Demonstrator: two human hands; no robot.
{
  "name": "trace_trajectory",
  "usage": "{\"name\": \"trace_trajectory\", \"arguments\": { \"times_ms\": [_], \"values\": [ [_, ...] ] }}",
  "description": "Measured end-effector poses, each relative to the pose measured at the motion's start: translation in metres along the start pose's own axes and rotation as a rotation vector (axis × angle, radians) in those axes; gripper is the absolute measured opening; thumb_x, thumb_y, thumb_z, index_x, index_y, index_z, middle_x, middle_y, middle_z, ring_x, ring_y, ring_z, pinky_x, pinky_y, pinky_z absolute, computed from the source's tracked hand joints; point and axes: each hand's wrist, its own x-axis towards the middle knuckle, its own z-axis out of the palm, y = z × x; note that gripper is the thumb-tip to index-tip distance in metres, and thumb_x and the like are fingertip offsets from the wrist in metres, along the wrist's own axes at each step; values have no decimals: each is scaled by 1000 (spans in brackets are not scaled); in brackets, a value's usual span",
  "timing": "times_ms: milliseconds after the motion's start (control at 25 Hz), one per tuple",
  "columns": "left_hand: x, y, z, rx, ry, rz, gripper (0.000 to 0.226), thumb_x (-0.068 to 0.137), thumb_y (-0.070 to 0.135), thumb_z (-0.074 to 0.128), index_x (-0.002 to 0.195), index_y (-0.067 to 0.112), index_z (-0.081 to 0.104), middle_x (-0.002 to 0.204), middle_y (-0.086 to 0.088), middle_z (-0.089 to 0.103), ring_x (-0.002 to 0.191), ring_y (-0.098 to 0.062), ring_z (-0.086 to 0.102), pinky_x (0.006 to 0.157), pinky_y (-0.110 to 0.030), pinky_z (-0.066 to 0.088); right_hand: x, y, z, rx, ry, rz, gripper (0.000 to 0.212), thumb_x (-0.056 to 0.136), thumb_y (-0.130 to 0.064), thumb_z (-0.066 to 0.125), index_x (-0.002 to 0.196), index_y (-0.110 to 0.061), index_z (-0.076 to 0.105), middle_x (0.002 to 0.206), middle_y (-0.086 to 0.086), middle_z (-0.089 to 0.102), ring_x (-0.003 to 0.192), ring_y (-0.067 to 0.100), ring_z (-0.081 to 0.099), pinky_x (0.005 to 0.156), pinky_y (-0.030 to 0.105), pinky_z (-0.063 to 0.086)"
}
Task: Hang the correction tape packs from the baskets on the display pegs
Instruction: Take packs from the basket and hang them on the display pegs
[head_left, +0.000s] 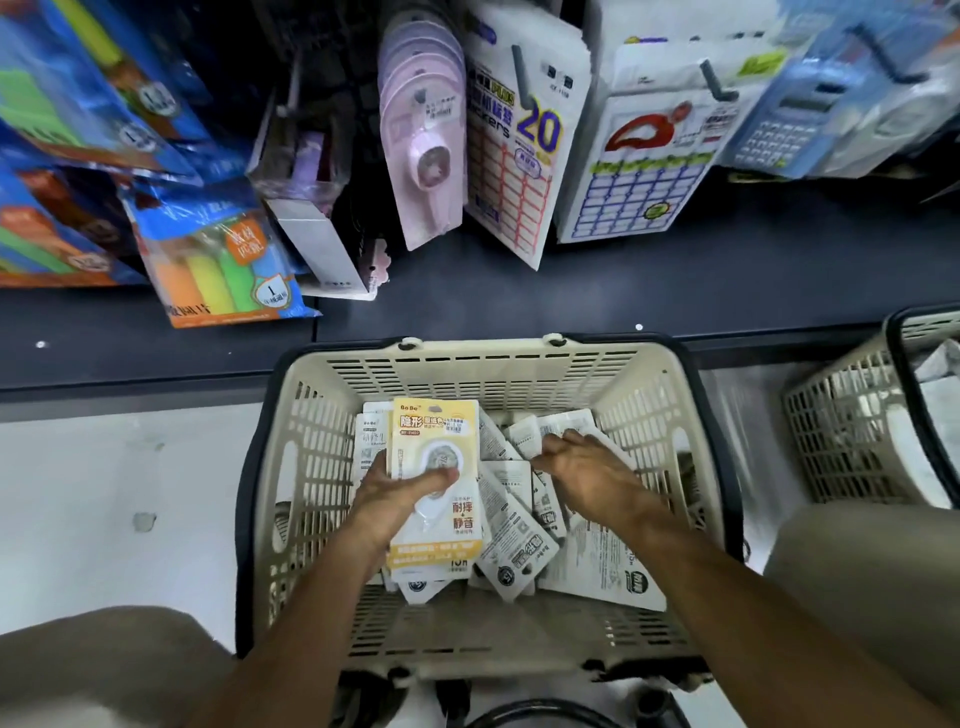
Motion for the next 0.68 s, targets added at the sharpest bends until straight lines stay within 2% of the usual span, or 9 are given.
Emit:
{"name": "trace_trajectory", "arguments": {
  "times_ms": [120,200,280,360,440,480,560,640,680],
  "values": [
    [-5,2,-1,-21,19,31,46,65,37,92,95,34,57,95,15,67,88,-7,63,66,-25,47,-2,-3,-5,-75,110,-101,50,94,-2,53,133,-32,61,155,3,42,145,27,33,121,41,21],
    [-10,5,-5,-33,30,34,60,56,39,94,106,32,61,104,7,71,102,-20,67,87,-40,56,-1,-7,-17,-149,191,-218,25,98,-19,55,113,-32,70,146,-1,48,135,25,39,113,41,28],
    [-18,15,-13,-101,50,31,85,44,43,93,119,25,60,114,-5,73,109,-31,68,99,-55,53,-2,-9,-41,-114,166,-292,12,94,-34,64,101,-32,73,130,-9,56,123,17,43,105,40,31],
    [-27,28,-22,-169,58,55,96,42,43,92,128,19,56,116,-11,74,107,-35,70,97,-59,54,-13,-5,-78,162,140,-234,5,91,-36,69,95,-33,71,106,-14,63,106,9,50,101,40,38],
    [-38,39,-26,-235,3,108,92,49,37,90,131,14,58,110,-14,77,98,-36,74,88,-55,59,-30,6,-118,605,241,-130,9,93,-23,71,85,-23,66,83,-11,66,80,6,56,83,39,51],
    [-46,46,-24,-270,-37,141,87,51,33,90,131,12,61,106,-14,78,94,-36,76,81,-52,61,-42,11,-138,772,313,-103,12,94,-18,70,84,-17,64,76,-7,66,71,9,56,73,37,50],
    [-68,65,-16,-298,-103,207,91,47,33,97,128,10,63,105,-16,78,96,-36,75,80,-51,62,-69,16,-179,936,414,-93,12,97,-14,66,87,-11,60,74,2,64,68,14,54,66,33,43],
    [-89,91,-5,-295,-155,315,109,29,41,102,125,7,64,108,-19,76,100,-39,73,88,-54,59,-93,12,-223,1105,466,-140,11,99,-11,61,88,-11,58,76,4,66,69,16,58,64,31,45],
    [-101,108,-2,-313,-173,387,111,25,40,101,124,7,64,106,-17,77,96,-36,75,85,-50,61,-104,8,-245,1198,484,-161,8,100,-12,58,92,-11,59,78,3,69,68,15,62,63,29,49]
  ]
}}
